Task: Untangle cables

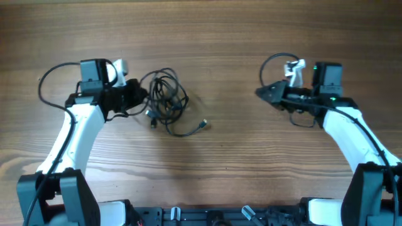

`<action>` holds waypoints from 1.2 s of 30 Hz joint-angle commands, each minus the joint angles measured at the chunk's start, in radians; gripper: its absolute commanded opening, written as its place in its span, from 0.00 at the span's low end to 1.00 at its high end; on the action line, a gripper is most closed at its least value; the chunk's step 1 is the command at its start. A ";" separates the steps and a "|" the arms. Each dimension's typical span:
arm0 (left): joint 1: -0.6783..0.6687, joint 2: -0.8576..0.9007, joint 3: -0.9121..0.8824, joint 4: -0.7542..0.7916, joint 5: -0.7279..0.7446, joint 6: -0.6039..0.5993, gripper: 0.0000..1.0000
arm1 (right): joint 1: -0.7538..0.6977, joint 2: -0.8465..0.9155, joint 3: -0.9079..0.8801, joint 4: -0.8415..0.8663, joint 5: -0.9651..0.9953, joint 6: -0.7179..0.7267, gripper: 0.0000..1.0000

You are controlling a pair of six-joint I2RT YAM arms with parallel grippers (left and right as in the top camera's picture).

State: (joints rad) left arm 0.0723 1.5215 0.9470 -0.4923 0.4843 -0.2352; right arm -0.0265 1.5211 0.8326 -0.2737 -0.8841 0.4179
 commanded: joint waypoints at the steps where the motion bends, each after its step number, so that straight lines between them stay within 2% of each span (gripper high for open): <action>1: -0.062 -0.001 -0.012 0.007 0.203 0.222 0.04 | 0.066 -0.005 0.003 0.059 -0.089 -0.109 0.21; 3: -0.089 -0.001 -0.012 0.001 0.315 0.335 0.04 | 0.101 -0.005 0.003 0.127 -0.090 -0.106 0.20; 5: -0.100 -0.001 -0.012 -0.008 0.350 0.373 0.04 | 0.118 -0.004 0.003 0.155 -0.090 -0.102 0.21; 9: -0.103 -0.001 -0.012 -0.026 0.439 0.449 0.04 | 0.158 -0.004 0.003 0.158 -0.142 -0.140 0.32; 12: -0.103 -0.001 -0.012 -0.053 0.552 0.537 0.04 | 0.182 -0.004 0.003 0.162 -0.164 -0.208 0.35; 18: -0.103 -0.001 -0.012 -0.062 0.576 0.551 0.04 | 0.227 -0.004 0.003 0.171 -0.225 -0.210 0.35; 22: -0.103 -0.001 -0.012 -0.114 0.699 0.675 0.04 | 0.280 -0.004 0.003 0.199 -0.225 -0.208 0.37; 25: -0.103 -0.001 -0.012 -0.118 0.705 0.678 0.04 | 0.329 -0.004 0.003 0.230 -0.225 -0.208 0.40; 33: -0.103 -0.001 -0.012 -0.118 0.704 0.678 0.04 | 0.445 -0.004 0.003 0.267 -0.224 -0.205 0.40; 35: -0.103 -0.001 -0.012 -0.118 0.704 0.677 0.04 | 0.455 -0.004 0.003 0.276 -0.224 -0.205 0.37; 36: -0.103 -0.001 -0.012 -0.118 0.705 0.677 0.04 | 0.455 -0.004 0.003 0.288 -0.223 -0.200 0.30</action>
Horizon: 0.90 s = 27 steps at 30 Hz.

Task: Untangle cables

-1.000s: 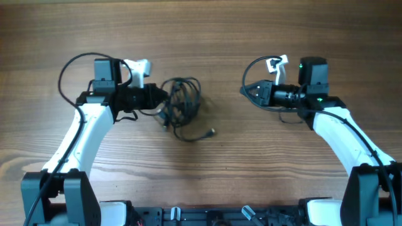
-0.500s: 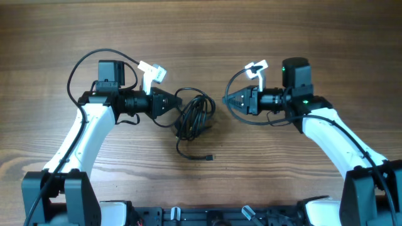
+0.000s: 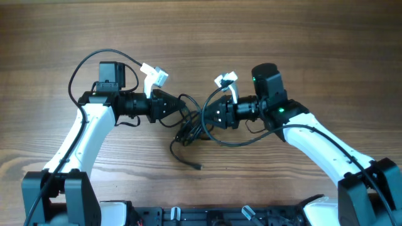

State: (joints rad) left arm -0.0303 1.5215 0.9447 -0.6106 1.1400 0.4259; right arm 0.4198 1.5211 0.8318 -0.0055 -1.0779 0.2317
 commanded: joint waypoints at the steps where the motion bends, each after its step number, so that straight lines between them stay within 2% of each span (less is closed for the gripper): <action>1: 0.000 -0.001 -0.010 0.000 0.048 0.016 0.04 | 0.009 -0.004 0.004 0.029 -0.018 0.000 0.26; 3: 0.000 -0.001 -0.010 0.001 0.048 0.016 0.05 | 0.009 -0.004 0.004 0.058 0.012 0.043 0.16; 6: 0.000 -0.001 -0.010 0.002 0.044 0.013 0.08 | 0.008 -0.005 0.004 0.158 -0.001 0.134 0.06; 10: 0.000 -0.001 -0.010 0.029 0.010 -0.044 0.09 | 0.008 -0.004 0.004 0.384 -0.079 0.336 0.04; 16: 0.002 -0.001 -0.010 0.048 -0.023 -0.079 0.07 | 0.005 -0.004 0.004 0.408 -0.021 0.378 0.04; 18: 0.006 -0.001 -0.010 0.077 -0.100 -0.159 0.06 | -0.004 -0.004 0.004 0.409 0.048 0.414 0.04; 20: 0.011 -0.001 -0.010 0.114 -0.257 -0.291 0.05 | -0.035 -0.005 0.004 0.413 0.121 0.482 0.04; 27: 0.012 -0.001 -0.010 0.135 -0.714 -0.599 0.06 | -0.113 -0.005 0.004 0.442 0.117 0.538 0.04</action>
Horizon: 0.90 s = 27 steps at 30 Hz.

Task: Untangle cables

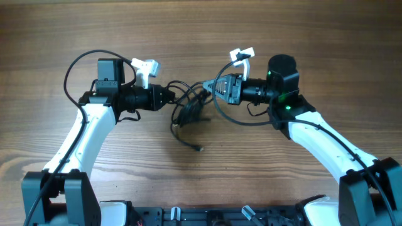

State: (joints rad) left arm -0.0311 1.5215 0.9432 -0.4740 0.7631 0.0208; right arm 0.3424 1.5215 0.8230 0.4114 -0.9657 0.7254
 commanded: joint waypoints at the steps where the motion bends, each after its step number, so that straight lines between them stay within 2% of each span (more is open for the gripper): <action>1: 0.013 -0.001 -0.008 -0.006 -0.399 -0.237 0.07 | -0.044 -0.005 0.013 0.025 0.005 0.045 0.04; 4: 0.013 -0.001 -0.008 -0.027 -0.538 -0.329 0.08 | -0.061 -0.005 0.013 0.024 0.008 0.052 0.04; 5: 0.013 -0.001 -0.008 -0.028 -0.545 -0.328 0.09 | -0.063 -0.005 0.013 0.024 0.008 0.052 0.04; 11: 0.011 -0.001 -0.008 -0.027 -0.544 -0.329 0.11 | -0.063 -0.005 0.013 0.012 0.004 0.054 0.04; 19: 0.011 -0.001 -0.008 -0.015 -0.481 -0.317 0.09 | -0.071 -0.005 0.013 0.005 -0.046 0.153 0.04; 23: 0.011 -0.001 -0.008 -0.011 -0.449 -0.313 0.09 | -0.107 -0.005 0.013 0.100 -0.132 0.224 0.04; 27: 0.010 -0.001 -0.008 -0.008 -0.437 -0.313 0.08 | -0.152 -0.005 0.013 0.290 -0.260 0.307 0.04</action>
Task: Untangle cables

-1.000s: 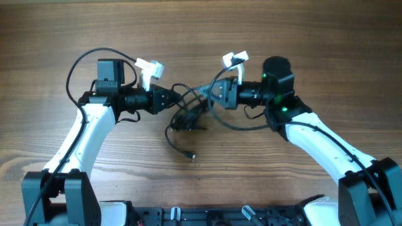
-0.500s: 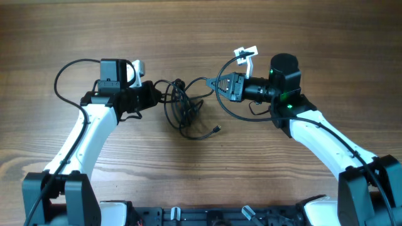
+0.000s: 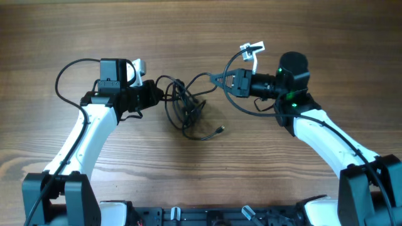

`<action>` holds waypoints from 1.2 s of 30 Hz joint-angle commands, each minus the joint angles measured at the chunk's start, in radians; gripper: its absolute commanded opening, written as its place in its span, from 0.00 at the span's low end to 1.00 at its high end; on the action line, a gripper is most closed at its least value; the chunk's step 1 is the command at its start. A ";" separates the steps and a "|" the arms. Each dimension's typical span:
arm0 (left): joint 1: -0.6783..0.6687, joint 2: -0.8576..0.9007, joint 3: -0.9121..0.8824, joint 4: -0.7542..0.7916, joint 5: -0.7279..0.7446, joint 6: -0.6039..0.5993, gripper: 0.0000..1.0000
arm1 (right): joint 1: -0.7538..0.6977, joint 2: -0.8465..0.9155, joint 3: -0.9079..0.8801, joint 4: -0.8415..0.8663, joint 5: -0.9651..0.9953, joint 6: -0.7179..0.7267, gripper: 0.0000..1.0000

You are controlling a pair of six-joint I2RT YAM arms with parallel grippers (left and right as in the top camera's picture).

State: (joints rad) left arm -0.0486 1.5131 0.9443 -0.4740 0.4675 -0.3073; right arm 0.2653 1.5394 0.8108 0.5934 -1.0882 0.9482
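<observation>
A tangle of thin black cables (image 3: pixel 186 111) lies mid-table in loose loops. One plug end (image 3: pixel 220 129) trails out to the lower right. My left gripper (image 3: pixel 159 95) sits at the tangle's left edge, shut on a loop of it. To the upper right, my right gripper (image 3: pixel 217 78) is shut on a single strand (image 3: pixel 200 78) that arcs back down into the tangle. The fingertips of both are too small to make out in detail.
The wooden table (image 3: pixel 201 169) carries nothing else. Each arm's own black wiring loops beside it, on the left (image 3: pixel 66 75) and under the right wrist (image 3: pixel 242 107). The arm bases stand at the front edge.
Both grippers now sit a little farther apart, the right one higher and to the right. The tangle has opened into wider loops, and the plug end now lies to the lower right.
At first my left gripper was at the tangle's left side and my right gripper was far off to the right. Then both met at the tangle in the middle. After that they stood apart with cable between them, and now wider still.
</observation>
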 commanded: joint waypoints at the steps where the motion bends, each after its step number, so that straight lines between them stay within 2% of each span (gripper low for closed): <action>1: 0.028 0.008 -0.010 -0.008 -0.142 0.015 0.08 | -0.087 -0.023 0.025 0.145 -0.163 0.093 0.04; 4: 0.028 0.008 -0.010 -0.008 -0.142 0.015 0.08 | -0.128 -0.023 0.025 0.194 -0.164 0.084 0.04; 6: 0.028 0.008 -0.010 -0.008 -0.142 0.015 0.08 | -0.158 -0.023 0.025 0.228 -0.124 0.127 0.04; 10: 0.028 0.008 -0.010 -0.008 -0.132 0.015 0.08 | -0.200 -0.023 0.025 0.469 -0.111 0.286 0.04; 12: 0.028 0.008 -0.010 -0.001 -0.026 0.059 0.08 | -0.200 -0.023 0.025 0.464 -0.139 0.292 0.04; 17: 0.023 0.008 -0.010 -0.038 0.616 0.507 0.05 | -0.200 -0.023 0.025 0.261 -0.198 0.177 0.04; 18: 0.023 0.008 -0.010 -0.055 0.682 0.572 0.05 | -0.200 -0.023 0.025 0.234 -0.202 0.167 0.05; 20: 0.028 0.002 -0.008 -0.053 0.712 0.583 0.06 | -0.200 -0.023 0.025 0.164 -0.208 0.118 0.04; 22: 0.040 -0.034 0.002 -0.053 0.729 0.516 0.04 | -0.200 -0.023 0.025 0.132 -0.212 0.067 0.04; 25: 0.049 -0.151 0.013 -0.041 0.661 0.465 0.04 | -0.203 -0.023 0.025 0.127 -0.202 0.035 0.04; 26: 0.049 -0.210 0.013 -0.015 0.577 0.401 0.04 | -0.213 -0.023 0.025 0.127 -0.184 0.045 0.04; 28: 0.049 -0.373 0.013 0.043 0.292 0.227 0.04 | -0.250 -0.023 0.025 0.127 -0.153 0.079 0.04; 30: 0.049 -0.514 0.013 0.066 0.058 0.113 0.04 | -0.297 -0.023 0.025 0.127 -0.147 0.109 0.04; 32: 0.049 -0.613 0.013 0.066 -0.074 0.047 0.04 | -0.336 -0.023 0.025 0.127 -0.159 0.114 0.04; 34: 0.049 -0.709 0.013 0.064 -0.125 0.025 0.04 | -0.364 -0.023 0.025 0.126 -0.180 0.114 0.04; 36: 0.049 -0.790 0.013 0.057 -0.263 -0.043 0.04 | -0.392 -0.023 0.025 0.123 -0.201 0.113 0.04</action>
State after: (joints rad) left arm -0.0368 0.8459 0.9470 -0.4187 0.5938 -0.2104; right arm 0.0013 1.5196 0.8104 0.7212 -1.3552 1.0546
